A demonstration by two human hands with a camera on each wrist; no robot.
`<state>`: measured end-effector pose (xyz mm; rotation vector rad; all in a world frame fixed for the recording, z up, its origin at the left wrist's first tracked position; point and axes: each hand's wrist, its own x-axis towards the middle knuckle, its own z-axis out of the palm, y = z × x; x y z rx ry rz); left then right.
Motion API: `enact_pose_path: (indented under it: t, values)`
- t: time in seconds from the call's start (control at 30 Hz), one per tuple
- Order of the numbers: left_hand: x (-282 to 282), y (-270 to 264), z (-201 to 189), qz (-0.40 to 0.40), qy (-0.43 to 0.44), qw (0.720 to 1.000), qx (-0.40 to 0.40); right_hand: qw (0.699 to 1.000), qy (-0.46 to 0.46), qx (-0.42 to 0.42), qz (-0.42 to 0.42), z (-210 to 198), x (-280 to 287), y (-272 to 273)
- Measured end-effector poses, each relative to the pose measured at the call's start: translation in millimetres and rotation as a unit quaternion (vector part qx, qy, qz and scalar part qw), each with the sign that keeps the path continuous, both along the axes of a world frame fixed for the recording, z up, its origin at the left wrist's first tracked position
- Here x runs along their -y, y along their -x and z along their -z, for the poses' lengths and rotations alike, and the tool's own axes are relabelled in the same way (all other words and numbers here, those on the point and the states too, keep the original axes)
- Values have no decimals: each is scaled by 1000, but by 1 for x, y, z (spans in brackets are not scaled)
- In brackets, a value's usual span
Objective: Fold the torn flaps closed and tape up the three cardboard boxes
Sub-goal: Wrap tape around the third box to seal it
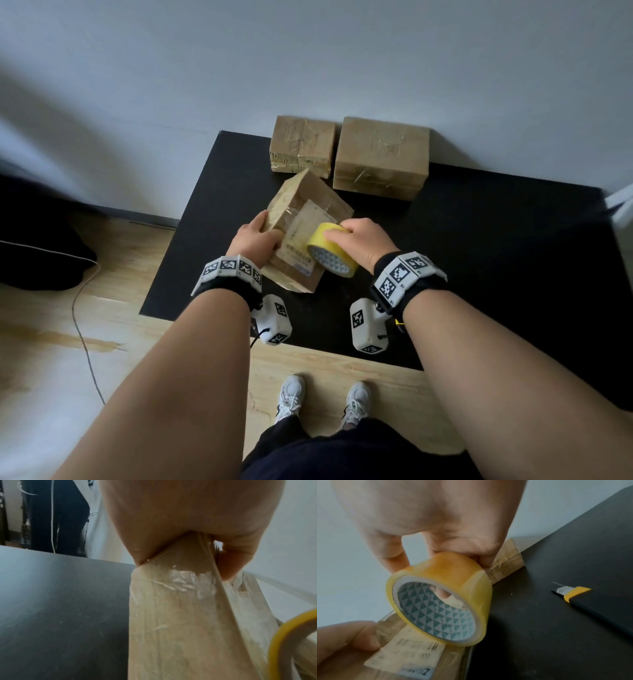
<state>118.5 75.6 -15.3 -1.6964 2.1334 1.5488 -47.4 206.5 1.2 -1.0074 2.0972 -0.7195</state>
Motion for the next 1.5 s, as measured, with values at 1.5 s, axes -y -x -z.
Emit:
enact_pose_path:
  t: [1.5]
  values:
    - [-7, -14, 29, 304, 263, 883, 243, 976, -203, -80, 22, 44, 31, -22]
